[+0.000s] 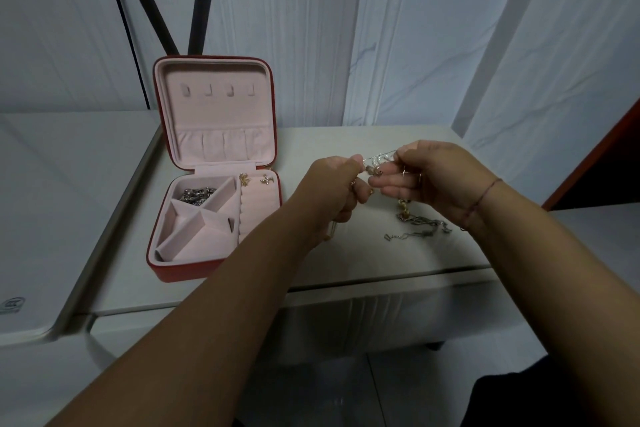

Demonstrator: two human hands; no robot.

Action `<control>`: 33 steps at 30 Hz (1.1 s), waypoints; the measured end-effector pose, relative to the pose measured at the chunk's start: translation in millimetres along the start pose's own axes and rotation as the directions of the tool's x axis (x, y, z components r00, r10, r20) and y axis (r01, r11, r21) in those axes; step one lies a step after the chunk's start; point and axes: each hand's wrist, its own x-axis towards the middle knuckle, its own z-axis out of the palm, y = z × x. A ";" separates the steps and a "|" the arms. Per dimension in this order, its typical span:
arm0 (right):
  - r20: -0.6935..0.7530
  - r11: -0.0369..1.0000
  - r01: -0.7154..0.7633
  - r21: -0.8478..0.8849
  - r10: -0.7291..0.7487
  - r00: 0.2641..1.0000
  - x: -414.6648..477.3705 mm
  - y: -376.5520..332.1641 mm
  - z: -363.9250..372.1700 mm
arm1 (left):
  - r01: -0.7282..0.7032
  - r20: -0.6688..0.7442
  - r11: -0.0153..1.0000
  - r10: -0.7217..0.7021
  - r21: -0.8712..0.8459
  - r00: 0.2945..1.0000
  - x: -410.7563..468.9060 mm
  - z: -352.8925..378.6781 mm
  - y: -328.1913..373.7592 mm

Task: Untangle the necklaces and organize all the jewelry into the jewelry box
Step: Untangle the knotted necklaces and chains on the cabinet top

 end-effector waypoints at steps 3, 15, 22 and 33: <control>0.014 1.000 -0.018 -0.012 0.019 1.000 1.6 0.6 -2.0 | -0.009 -0.015 0.999 0.010 0.036 1.000 1.1 -0.4 -1.3; -0.032 0.953 0.103 -0.283 -0.117 0.993 5.7 1.4 -12.1 | -0.050 -0.034 0.996 0.053 0.075 0.998 3.5 -4.6 -1.2; 0.121 0.833 0.224 -0.505 -0.188 0.975 2.0 4.6 -12.2 | -0.102 0.016 0.995 0.102 0.007 0.995 1.1 -6.9 4.2; 0.150 0.852 0.224 -0.474 -0.173 0.973 3.4 4.8 -11.7 | -0.128 0.031 0.992 0.128 0.011 0.991 -0.1 -8.5 6.1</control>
